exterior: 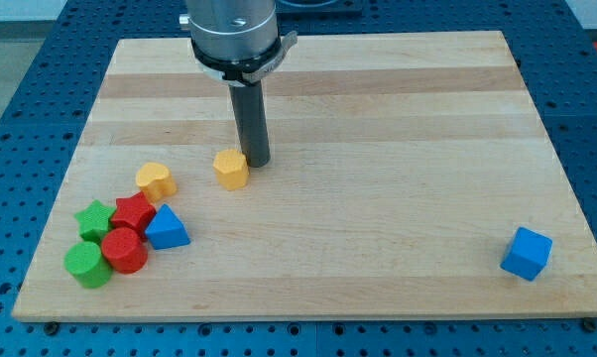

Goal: Push the hexagon into the group of blocks

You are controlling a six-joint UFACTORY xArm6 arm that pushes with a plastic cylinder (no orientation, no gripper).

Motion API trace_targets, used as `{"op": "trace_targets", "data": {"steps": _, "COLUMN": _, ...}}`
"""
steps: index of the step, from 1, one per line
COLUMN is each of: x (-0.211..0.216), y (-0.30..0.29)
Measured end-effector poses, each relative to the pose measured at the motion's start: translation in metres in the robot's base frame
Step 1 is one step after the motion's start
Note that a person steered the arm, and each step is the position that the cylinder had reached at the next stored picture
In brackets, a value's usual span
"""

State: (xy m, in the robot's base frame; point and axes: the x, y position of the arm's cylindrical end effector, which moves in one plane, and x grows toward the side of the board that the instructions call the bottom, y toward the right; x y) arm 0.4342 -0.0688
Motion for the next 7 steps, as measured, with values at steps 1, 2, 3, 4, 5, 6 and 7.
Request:
{"op": "trace_targets", "data": {"steps": 1, "x": 0.000, "y": -0.002}}
{"op": "trace_targets", "data": {"steps": 2, "x": 0.000, "y": -0.015}}
{"op": "trace_targets", "data": {"steps": 3, "x": 0.000, "y": -0.038}}
{"op": "trace_targets", "data": {"steps": 4, "x": 0.006, "y": -0.064}}
{"op": "trace_targets", "data": {"steps": 5, "x": 0.015, "y": -0.087}}
{"op": "trace_targets", "data": {"steps": 6, "x": 0.022, "y": -0.098}}
{"op": "trace_targets", "data": {"steps": 7, "x": 0.014, "y": -0.057}}
